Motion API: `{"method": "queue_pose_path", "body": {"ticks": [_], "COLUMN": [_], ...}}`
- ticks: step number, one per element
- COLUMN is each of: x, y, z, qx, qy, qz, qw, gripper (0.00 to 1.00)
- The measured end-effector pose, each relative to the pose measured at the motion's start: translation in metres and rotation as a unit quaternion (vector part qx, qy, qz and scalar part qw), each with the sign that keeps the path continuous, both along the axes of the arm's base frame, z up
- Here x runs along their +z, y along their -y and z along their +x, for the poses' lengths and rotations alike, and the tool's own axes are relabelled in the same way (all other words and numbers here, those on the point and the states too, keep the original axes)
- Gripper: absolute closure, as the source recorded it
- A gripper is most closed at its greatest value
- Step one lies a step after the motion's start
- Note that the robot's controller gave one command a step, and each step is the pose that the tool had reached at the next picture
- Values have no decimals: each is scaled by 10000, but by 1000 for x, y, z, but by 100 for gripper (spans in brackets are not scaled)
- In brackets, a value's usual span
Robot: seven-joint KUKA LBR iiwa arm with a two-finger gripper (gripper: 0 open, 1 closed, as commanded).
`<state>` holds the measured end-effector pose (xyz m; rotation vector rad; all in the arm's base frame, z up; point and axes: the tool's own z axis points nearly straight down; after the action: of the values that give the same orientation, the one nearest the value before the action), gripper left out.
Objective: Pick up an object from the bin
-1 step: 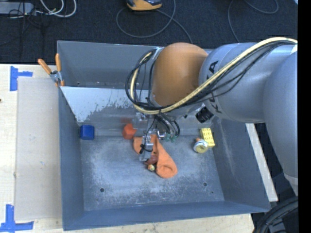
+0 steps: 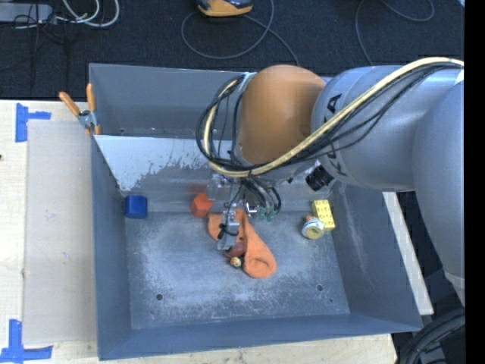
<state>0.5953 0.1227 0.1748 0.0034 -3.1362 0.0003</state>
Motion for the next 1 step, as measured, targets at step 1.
{"method": "queue_pose_path", "body": {"ticks": [1], "x": [-14], "y": [-2], "z": [-1], "qx": [479], "qy": [24], "qz": [4], "qw": [9988], "gripper": [0]}}
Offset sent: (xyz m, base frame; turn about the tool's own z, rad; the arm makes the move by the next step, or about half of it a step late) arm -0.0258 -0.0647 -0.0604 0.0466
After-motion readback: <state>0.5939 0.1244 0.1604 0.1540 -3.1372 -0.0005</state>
